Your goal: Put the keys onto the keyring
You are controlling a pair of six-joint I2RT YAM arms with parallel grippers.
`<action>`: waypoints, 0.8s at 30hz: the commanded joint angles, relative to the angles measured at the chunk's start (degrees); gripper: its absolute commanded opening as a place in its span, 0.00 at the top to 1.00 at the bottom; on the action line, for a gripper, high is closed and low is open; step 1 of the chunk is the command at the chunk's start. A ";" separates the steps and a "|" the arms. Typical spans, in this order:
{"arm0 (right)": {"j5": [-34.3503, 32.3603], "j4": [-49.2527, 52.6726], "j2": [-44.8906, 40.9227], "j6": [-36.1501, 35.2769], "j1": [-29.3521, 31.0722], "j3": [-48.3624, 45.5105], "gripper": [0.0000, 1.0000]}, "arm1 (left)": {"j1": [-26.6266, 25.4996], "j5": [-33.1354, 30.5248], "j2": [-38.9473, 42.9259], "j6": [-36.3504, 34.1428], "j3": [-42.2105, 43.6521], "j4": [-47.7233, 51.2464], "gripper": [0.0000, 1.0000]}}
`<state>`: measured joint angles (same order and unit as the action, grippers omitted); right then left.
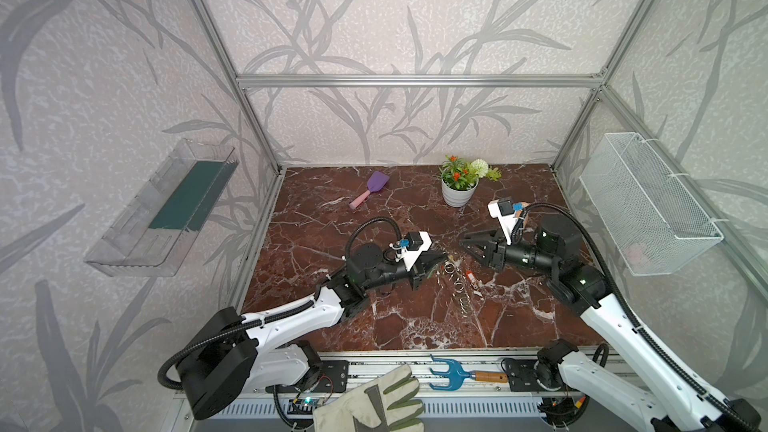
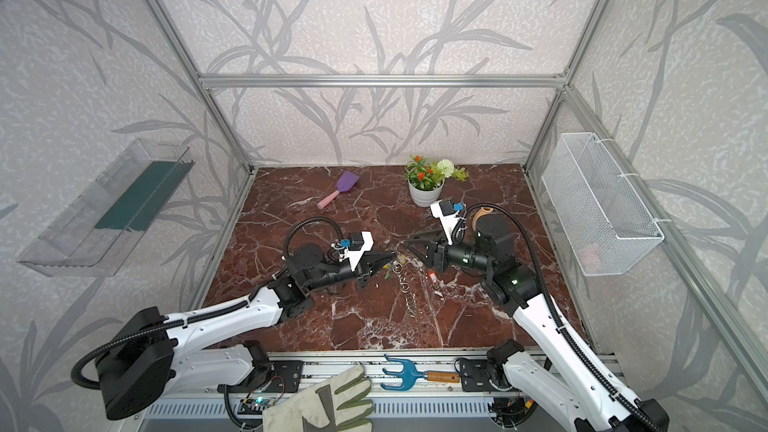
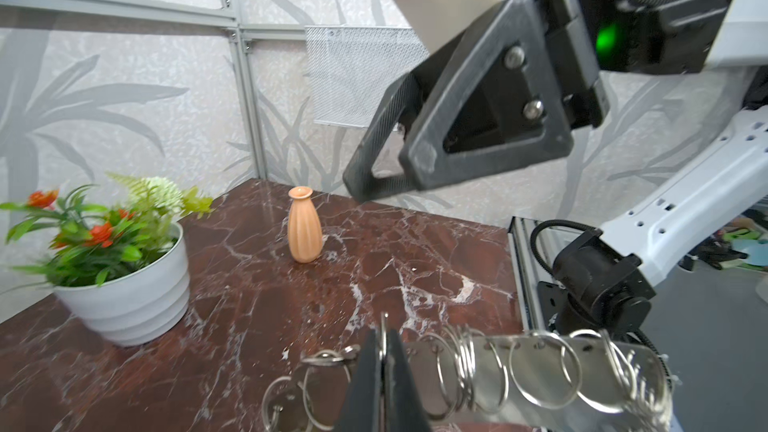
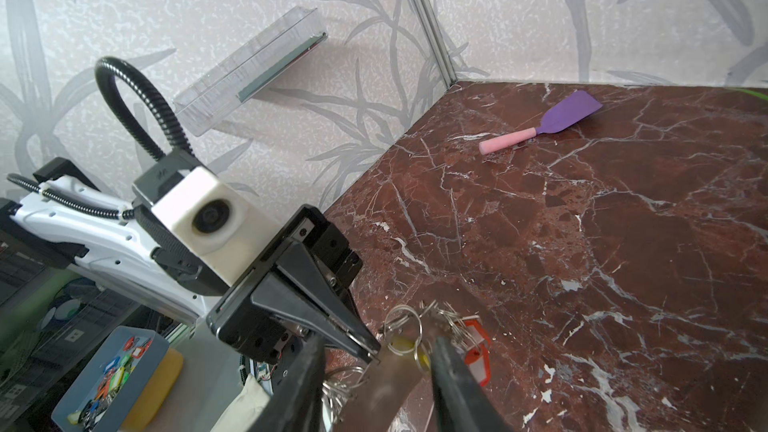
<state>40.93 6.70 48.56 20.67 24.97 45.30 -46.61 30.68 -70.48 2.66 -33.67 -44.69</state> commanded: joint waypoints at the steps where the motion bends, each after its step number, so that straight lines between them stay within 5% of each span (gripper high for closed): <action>1: 2.42 -1.00 -2.13 -1.24 0.59 -1.55 0.60 | 1.09 5.99 -0.84 3.55 -3.20 -10.42 1.00; 16: 1.46 -3.80 0.21 -2.81 5.03 0.36 0.72 | 2.57 9.95 -3.10 15.53 -3.64 -19.33 1.00; 24: 1.02 -4.31 -1.00 -3.36 6.80 0.28 0.77 | 2.66 8.44 -1.61 16.00 -2.04 -18.37 1.00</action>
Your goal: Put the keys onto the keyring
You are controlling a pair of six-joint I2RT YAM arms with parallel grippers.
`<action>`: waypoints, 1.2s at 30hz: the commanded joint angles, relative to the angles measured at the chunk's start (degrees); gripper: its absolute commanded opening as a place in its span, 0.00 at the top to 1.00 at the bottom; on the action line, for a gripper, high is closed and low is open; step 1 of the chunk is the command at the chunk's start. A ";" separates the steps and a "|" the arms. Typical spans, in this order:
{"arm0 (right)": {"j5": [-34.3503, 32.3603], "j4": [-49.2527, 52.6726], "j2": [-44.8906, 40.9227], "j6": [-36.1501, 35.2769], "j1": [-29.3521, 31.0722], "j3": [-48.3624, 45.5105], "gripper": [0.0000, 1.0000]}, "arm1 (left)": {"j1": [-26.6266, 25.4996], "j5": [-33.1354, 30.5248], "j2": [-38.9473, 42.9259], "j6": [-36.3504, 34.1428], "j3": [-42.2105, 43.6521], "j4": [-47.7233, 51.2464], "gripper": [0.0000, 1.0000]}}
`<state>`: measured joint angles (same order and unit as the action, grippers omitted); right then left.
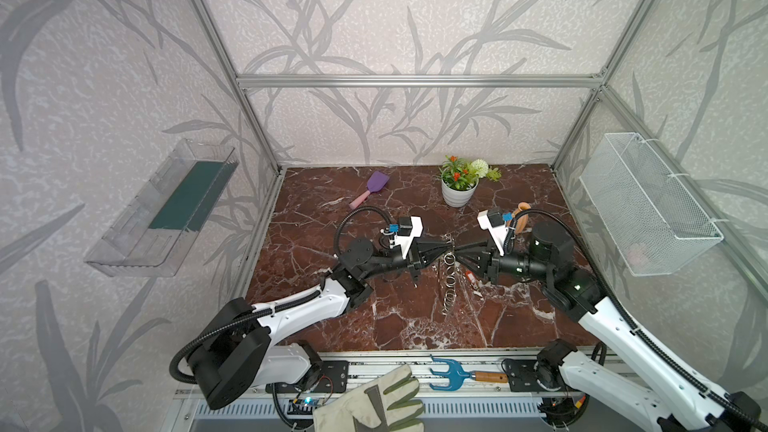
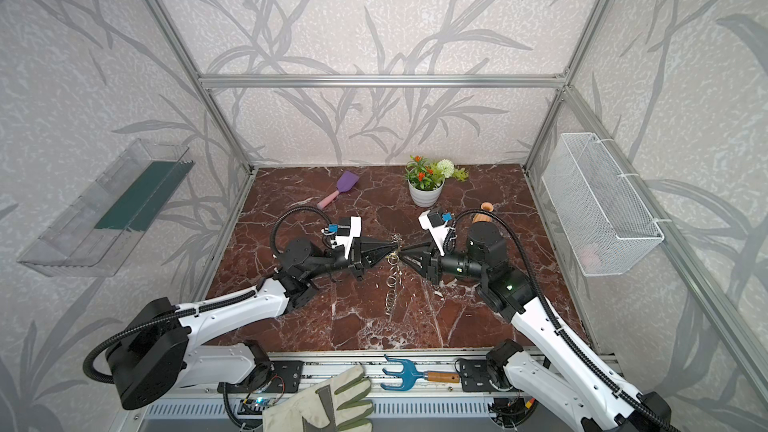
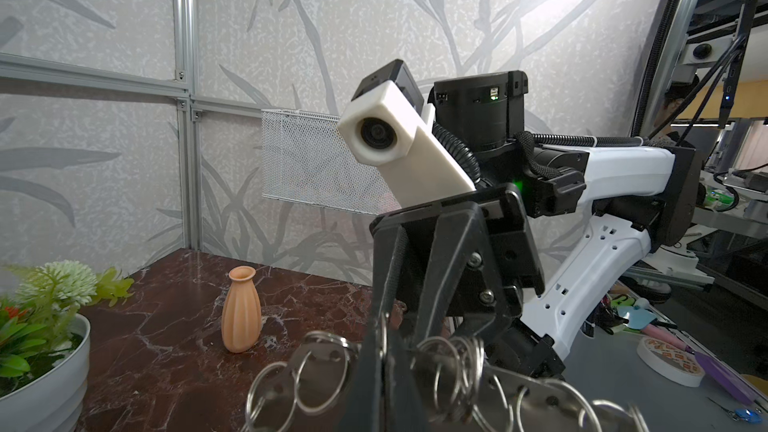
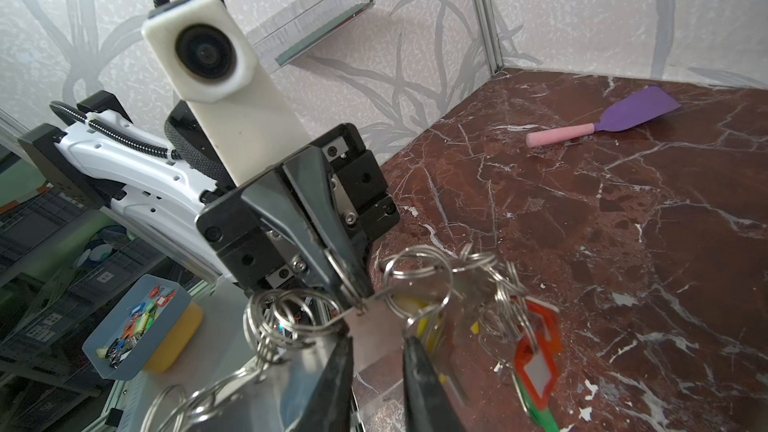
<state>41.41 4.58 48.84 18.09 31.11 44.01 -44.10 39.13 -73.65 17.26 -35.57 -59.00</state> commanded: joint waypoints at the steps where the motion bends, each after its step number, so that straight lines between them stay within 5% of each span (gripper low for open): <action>1: 0.64 -2.47 -1.58 -0.65 0.69 1.48 0.76 | 0.19 -0.03 1.57 1.55 0.05 -4.27 1.00; 14: 1.47 -5.72 -2.20 0.59 1.20 1.51 0.76 | 0.16 0.83 1.43 5.31 1.47 -8.29 1.00; 36: 1.57 -5.16 -0.81 -0.86 2.82 2.00 0.94 | -0.05 6.37 1.94 5.81 1.82 -9.40 1.00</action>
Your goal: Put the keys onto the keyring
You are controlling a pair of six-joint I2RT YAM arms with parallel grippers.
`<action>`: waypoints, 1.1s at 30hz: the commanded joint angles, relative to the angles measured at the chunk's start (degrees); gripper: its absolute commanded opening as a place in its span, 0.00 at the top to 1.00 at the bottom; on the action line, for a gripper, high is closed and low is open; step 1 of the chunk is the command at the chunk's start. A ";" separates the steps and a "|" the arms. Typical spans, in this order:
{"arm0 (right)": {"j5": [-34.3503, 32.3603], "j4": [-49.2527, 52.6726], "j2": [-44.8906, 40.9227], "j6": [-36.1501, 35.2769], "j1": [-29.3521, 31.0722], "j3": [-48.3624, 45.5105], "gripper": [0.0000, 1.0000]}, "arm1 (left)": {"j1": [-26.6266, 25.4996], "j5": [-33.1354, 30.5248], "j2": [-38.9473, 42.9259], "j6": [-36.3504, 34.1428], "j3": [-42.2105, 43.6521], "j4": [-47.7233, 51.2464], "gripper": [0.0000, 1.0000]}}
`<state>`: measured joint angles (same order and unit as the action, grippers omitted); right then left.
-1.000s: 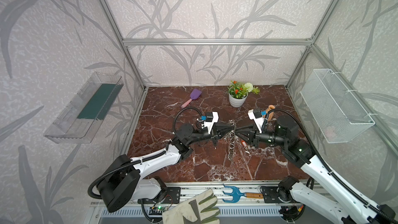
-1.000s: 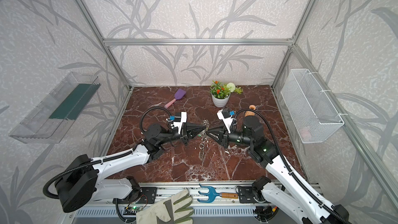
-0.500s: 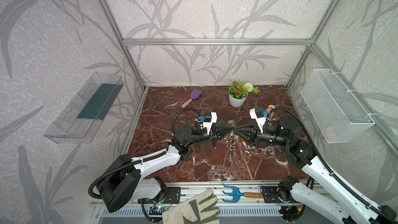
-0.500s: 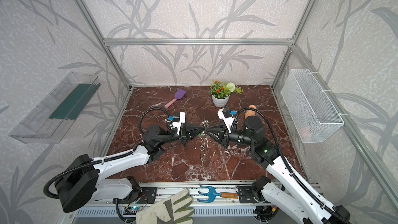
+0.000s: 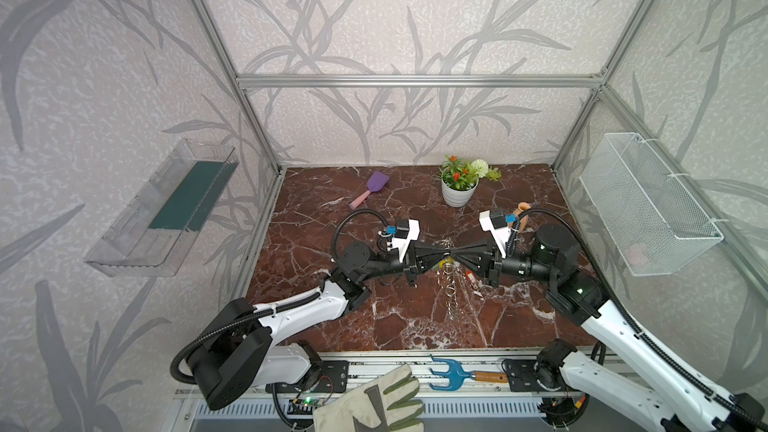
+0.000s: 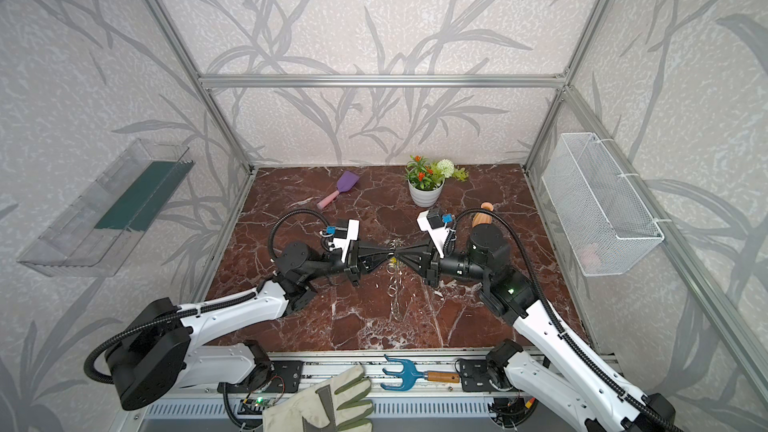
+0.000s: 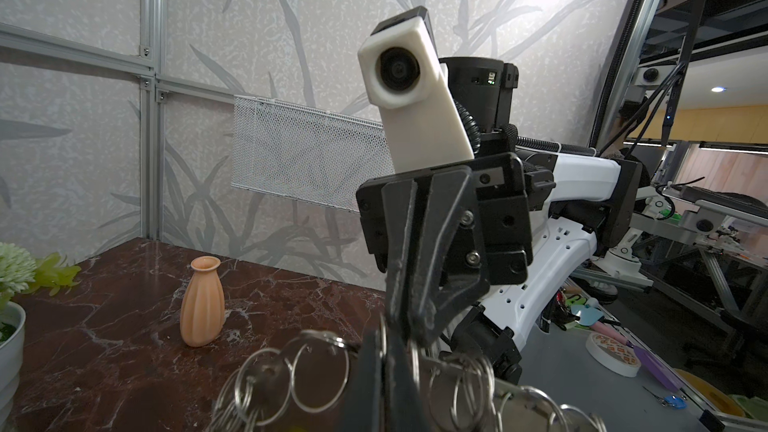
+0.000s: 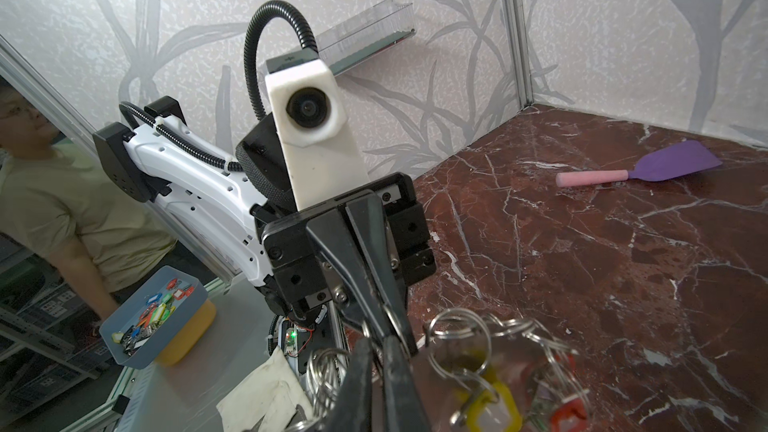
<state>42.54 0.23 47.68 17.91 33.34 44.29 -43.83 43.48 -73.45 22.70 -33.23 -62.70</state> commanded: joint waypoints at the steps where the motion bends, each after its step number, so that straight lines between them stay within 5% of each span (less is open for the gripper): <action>1: 0.30 -0.76 0.33 -0.84 0.70 1.67 0.95 | -0.29 2.08 1.78 0.38 -0.52 -5.84 1.00; 16: -5.44 7.55 0.75 -5.43 1.50 3.39 1.00 | -0.29 1.98 3.20 1.98 -1.19 2.45 0.99; 27: -5.64 7.88 2.41 -6.46 1.47 5.25 1.00 | -0.29 -0.12 10.98 -1.77 -1.31 23.94 0.77; 30: -6.27 8.16 2.93 -6.52 1.44 5.19 1.00 | -0.24 -5.44 12.17 -3.76 -1.99 30.66 0.90; 33: -8.79 8.12 4.11 -5.00 1.47 3.97 1.00 | 1.33 -13.08 13.04 -1.86 -2.32 37.30 0.91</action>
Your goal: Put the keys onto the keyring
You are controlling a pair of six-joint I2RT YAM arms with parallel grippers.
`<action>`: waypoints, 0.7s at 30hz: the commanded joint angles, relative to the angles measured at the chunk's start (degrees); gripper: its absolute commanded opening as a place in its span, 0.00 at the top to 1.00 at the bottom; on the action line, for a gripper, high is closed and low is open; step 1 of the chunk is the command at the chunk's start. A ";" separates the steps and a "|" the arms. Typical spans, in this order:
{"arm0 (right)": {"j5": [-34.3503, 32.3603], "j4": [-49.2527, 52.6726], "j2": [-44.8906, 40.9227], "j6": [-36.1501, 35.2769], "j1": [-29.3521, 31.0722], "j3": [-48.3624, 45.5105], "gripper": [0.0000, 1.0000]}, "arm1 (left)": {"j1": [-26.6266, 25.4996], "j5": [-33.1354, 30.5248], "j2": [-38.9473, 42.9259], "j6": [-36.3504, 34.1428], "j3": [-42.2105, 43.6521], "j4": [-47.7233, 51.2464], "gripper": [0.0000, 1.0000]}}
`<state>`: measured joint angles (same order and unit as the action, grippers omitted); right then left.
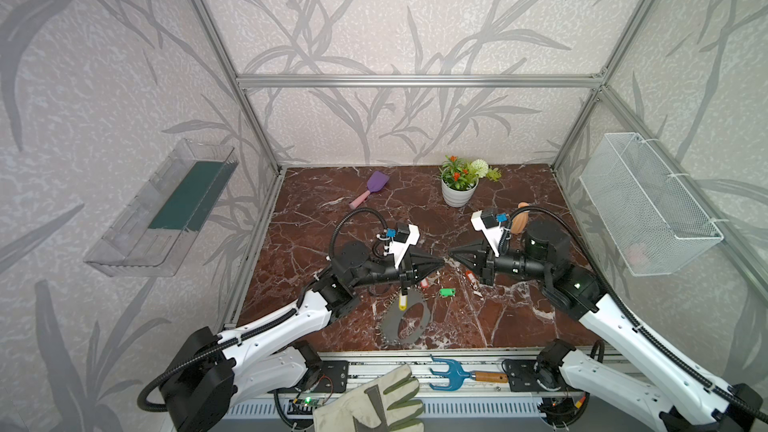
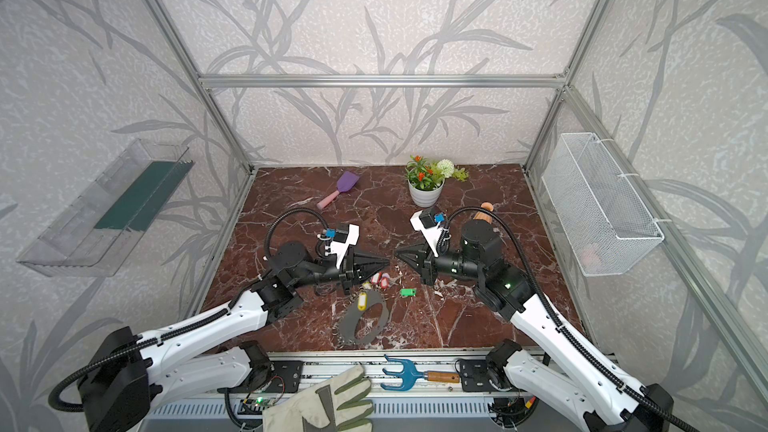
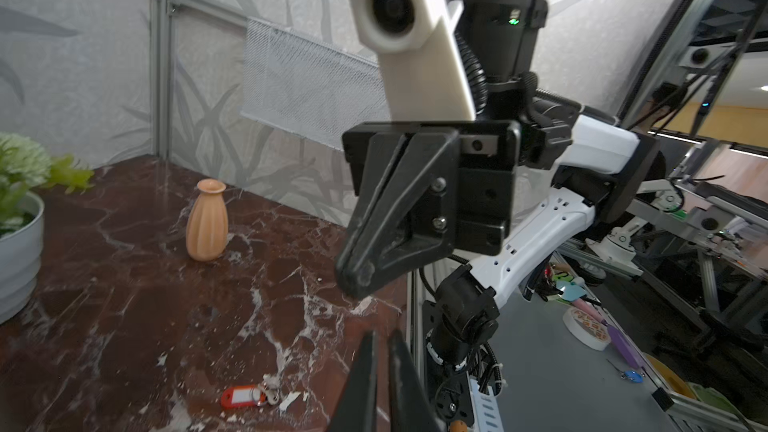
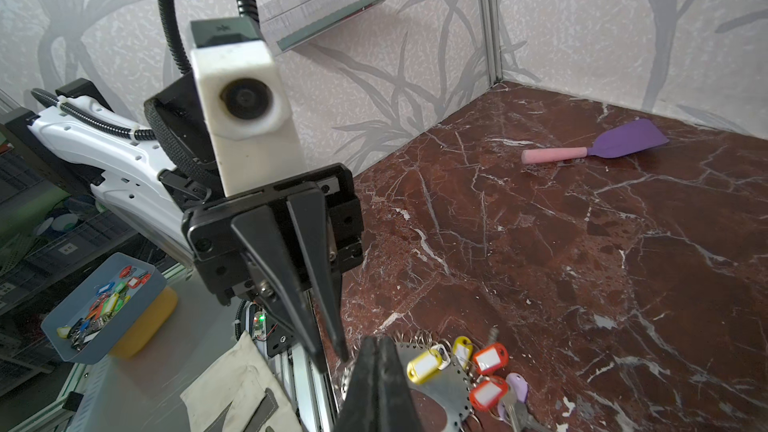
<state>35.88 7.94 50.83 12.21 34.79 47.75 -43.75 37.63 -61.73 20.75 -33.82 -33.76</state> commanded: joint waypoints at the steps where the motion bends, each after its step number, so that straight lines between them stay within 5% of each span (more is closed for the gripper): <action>1: -2.05 -0.20 1.15 1.24 0.10 -0.05 1.00 | 1.92 -8.01 2.01 1.17 -1.01 8.04 0.90; 5: -3.33 -2.08 3.05 2.47 0.03 -1.80 1.00 | 3.35 -10.90 4.94 2.87 0.73 10.28 0.89; 9: -3.90 -1.83 5.56 2.47 0.10 -1.52 1.00 | 4.00 -15.73 7.59 5.19 0.26 18.69 0.73; 12: -4.88 -2.28 8.21 3.18 0.31 -2.45 0.93 | 5.14 -24.33 10.00 11.07 0.03 29.26 0.43; 14: -6.12 -2.67 10.68 3.70 1.21 -3.40 0.87 | 7.04 -26.37 11.15 15.06 -0.62 37.34 0.36; 21: -14.15 -4.61 22.81 4.99 11.49 -4.70 0.77 | 14.61 -27.74 9.99 29.54 4.70 53.28 0.39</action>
<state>24.99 5.43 69.67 15.92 43.24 43.75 -30.48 12.12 -50.98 42.35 -31.92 8.91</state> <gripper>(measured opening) 0.233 0.618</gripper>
